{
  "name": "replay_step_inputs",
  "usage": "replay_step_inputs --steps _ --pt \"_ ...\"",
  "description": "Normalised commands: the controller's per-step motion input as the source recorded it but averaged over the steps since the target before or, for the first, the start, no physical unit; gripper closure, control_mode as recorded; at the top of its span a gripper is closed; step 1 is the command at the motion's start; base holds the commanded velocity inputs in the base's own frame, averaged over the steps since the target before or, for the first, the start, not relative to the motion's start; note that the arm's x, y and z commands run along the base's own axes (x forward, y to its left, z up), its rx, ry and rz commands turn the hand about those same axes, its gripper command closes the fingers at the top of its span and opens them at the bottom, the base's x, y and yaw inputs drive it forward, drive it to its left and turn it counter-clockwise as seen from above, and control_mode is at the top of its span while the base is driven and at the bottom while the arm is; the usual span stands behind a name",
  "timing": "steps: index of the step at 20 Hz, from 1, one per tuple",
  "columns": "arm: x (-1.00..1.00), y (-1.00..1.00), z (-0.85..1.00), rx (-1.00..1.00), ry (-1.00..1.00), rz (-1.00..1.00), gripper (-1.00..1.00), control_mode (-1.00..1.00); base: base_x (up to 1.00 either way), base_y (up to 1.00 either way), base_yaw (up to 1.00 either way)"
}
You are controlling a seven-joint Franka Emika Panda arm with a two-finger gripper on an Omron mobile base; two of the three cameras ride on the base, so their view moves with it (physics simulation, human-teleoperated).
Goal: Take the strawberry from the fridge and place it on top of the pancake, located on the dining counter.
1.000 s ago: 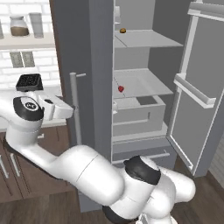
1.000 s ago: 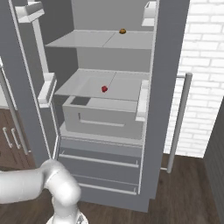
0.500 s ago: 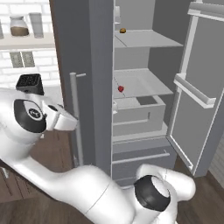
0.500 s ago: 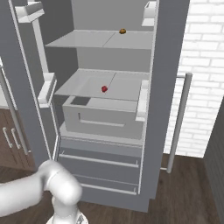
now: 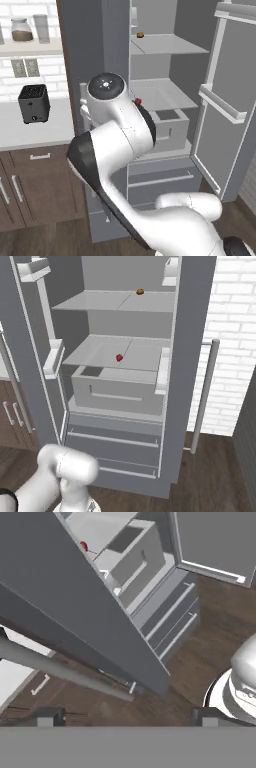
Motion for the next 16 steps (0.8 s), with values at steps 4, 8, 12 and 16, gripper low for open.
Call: replay_step_inputs --steps 4,8,12,16 --pt "0.00 -1.00 0.01 0.76 0.03 0.10 -1.00 -1.00 0.00 0.00 0.00" --pt "0.05 -1.00 0.00 0.74 0.03 0.11 -1.00 -1.00 0.00 0.00 0.00" --pt "0.35 -1.00 0.15 0.59 0.14 0.16 -1.00 -1.00 0.00 0.00 0.00" --pt "0.53 -0.90 0.01 0.40 0.05 0.22 -1.00 -1.00 0.00 0.00 0.00"
